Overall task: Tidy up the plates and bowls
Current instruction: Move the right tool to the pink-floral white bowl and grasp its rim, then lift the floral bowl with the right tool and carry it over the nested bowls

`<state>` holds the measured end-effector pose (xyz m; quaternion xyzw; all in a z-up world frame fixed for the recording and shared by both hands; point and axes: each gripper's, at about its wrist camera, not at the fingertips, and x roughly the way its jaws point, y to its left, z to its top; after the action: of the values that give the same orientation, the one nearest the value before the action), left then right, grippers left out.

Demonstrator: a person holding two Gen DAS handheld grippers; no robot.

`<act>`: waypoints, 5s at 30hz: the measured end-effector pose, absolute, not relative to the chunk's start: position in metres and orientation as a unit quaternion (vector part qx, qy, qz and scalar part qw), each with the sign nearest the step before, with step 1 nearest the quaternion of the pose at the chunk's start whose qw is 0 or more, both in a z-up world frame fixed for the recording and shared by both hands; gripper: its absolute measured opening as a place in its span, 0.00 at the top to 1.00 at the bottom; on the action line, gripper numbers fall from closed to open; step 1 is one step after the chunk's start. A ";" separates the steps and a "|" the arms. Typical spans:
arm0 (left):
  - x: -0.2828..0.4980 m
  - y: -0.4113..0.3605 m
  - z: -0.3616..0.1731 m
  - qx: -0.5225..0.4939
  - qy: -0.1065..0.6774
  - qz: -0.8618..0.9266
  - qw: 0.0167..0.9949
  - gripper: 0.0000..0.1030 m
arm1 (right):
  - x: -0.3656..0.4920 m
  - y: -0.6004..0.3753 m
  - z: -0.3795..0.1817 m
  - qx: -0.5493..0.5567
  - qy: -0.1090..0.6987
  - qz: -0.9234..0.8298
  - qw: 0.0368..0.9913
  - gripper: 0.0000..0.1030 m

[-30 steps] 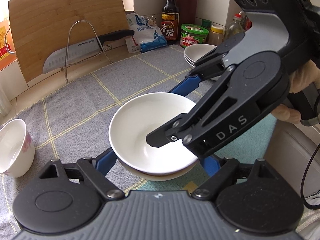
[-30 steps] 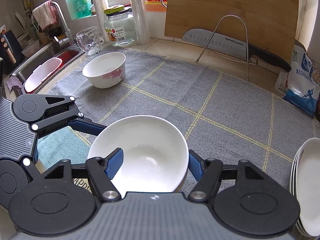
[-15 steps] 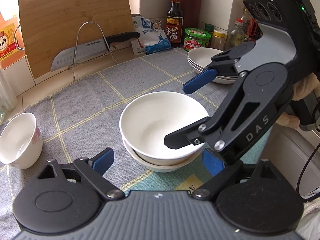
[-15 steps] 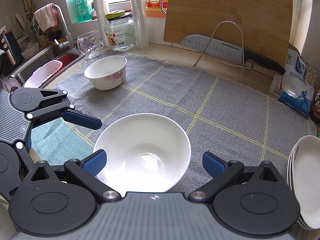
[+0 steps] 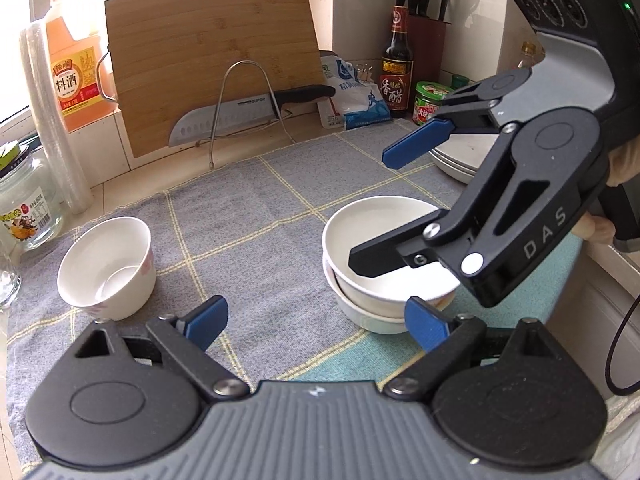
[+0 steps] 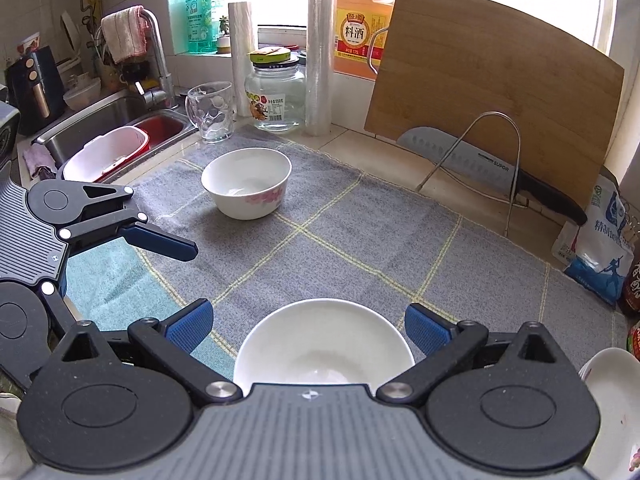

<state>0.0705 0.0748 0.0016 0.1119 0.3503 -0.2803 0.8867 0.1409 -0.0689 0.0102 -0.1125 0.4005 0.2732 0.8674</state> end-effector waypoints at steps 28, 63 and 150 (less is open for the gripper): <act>0.112 0.183 -0.011 0.082 0.320 -0.180 0.927 0.08 | 0.214 0.055 0.014 -0.189 0.424 0.275 0.842 0.00; 0.176 0.186 -0.057 0.110 0.322 -0.185 0.922 0.09 | 0.319 0.099 -0.047 -0.127 0.495 0.333 0.792 0.14; 0.080 0.142 0.009 0.136 0.305 -0.264 0.905 0.16 | 0.204 0.026 0.023 -0.049 0.478 0.344 0.807 0.26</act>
<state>0.0802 0.1422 0.0086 0.1355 0.3052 -0.2637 0.9050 0.2044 0.0262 0.0234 -0.0493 0.4777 0.3443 0.8067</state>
